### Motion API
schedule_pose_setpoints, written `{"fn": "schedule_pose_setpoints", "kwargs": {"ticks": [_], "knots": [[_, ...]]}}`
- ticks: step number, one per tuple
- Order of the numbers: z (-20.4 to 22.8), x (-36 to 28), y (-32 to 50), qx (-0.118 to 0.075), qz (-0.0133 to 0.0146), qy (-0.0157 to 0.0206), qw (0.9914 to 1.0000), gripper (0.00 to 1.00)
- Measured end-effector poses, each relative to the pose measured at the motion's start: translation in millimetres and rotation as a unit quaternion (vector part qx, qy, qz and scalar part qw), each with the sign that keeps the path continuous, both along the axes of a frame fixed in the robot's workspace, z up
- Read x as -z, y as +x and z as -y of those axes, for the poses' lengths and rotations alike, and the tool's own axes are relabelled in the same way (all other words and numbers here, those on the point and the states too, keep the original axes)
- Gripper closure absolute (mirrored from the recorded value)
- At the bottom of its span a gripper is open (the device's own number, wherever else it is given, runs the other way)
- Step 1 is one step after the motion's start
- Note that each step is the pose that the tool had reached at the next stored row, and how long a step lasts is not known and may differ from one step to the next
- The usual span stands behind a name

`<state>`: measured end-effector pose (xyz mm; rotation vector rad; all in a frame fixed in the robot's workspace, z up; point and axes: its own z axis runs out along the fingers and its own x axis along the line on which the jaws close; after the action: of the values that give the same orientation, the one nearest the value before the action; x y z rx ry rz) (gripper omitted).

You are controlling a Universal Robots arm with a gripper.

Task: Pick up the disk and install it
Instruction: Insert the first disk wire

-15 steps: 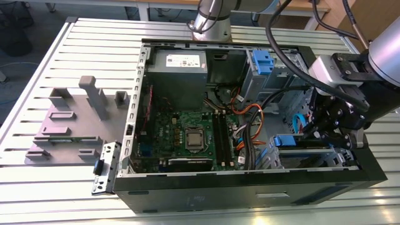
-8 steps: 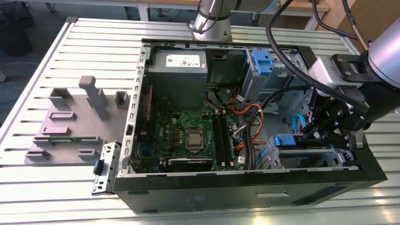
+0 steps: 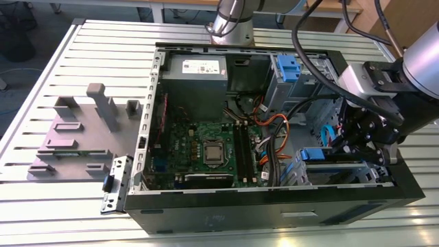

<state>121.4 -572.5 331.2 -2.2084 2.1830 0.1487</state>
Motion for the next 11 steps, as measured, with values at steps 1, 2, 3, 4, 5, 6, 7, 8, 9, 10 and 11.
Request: {"fn": "schedule_pose_setpoints", "kwargs": {"ticks": [1,2,3,4,5,6,7,8,9,10,11], "knots": [[0.0,0.4,0.0,0.000,0.0000,0.0001,1.00000,0.84],[0.1,0.7,0.0,0.000,0.0000,0.0000,1.00000,0.84],[0.1,1.0,0.0,0.000,0.0000,0.0000,1.00000,0.84],[0.1,1.2,0.0,0.000,0.0000,-0.0001,1.00000,0.84],[0.1,1.4,0.0,0.000,-0.0001,-0.0001,1.00000,0.84],[0.1,1.4,0.0,0.000,-0.0001,-0.0001,1.00000,0.84],[0.2,1.6,0.0,0.000,-0.0001,0.0000,1.00000,0.84],[0.1,1.6,0.0,0.000,-0.0001,0.0001,1.00000,0.84],[0.1,1.6,0.0,0.000,-0.0001,0.0001,1.00000,0.84],[0.1,1.6,0.0,0.000,-0.0001,0.0001,1.00000,0.84],[0.1,1.7,0.0,0.000,-0.0001,0.0002,1.00000,0.84]]}}
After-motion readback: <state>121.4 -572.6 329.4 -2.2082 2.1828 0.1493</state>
